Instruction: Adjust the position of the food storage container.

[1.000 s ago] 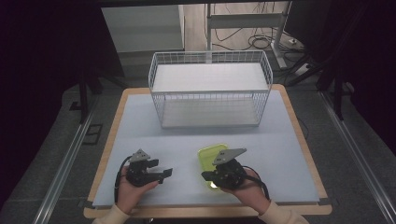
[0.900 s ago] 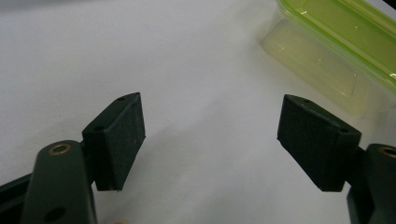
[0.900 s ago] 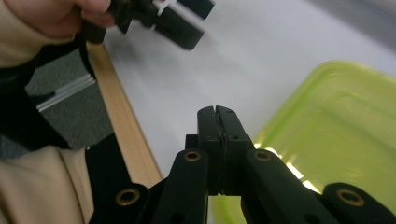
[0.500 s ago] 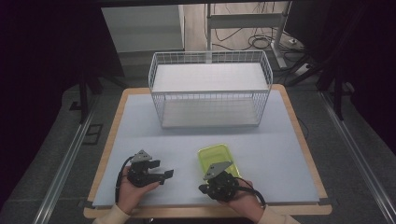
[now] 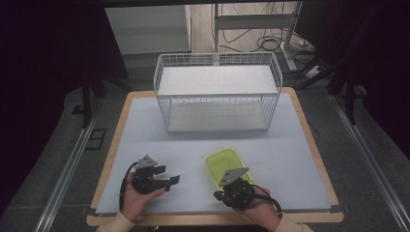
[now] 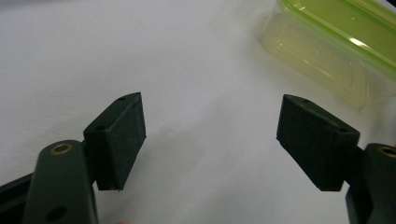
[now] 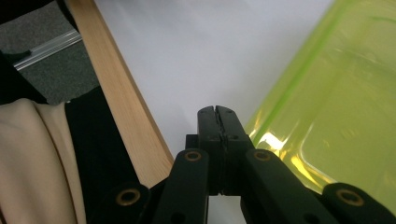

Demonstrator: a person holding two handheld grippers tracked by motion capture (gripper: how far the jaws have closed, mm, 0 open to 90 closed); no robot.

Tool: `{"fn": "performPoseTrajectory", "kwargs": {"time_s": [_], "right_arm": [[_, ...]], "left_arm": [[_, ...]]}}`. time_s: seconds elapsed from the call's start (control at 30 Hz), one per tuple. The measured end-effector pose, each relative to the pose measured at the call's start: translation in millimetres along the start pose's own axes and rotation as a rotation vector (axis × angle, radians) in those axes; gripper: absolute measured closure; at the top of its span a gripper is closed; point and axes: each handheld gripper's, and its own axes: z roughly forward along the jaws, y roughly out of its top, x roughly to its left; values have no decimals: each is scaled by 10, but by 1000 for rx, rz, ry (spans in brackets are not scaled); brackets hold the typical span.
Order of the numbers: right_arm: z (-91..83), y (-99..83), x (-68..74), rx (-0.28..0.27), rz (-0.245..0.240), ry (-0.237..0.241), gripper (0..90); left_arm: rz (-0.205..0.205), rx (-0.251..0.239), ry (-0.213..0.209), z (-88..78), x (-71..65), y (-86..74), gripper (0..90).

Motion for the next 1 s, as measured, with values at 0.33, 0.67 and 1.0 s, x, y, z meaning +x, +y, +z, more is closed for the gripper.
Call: {"fn": "performPoseTrajectory", "kwargs": {"time_s": [0.33, 0.67, 1.0], "right_arm": [[-227, -249, -173, -17, 70, -53, 900], [-341, -366, -292, -14, 98, -79, 900], [-436, -508, -520, -13, 156, -129, 900]], "left_arm": [[4, 4, -1, 14, -6, 3, 237], [1, 2, 3, 9, 1, -1, 237], [4, 3, 4, 15, -4, 1, 237]]}}
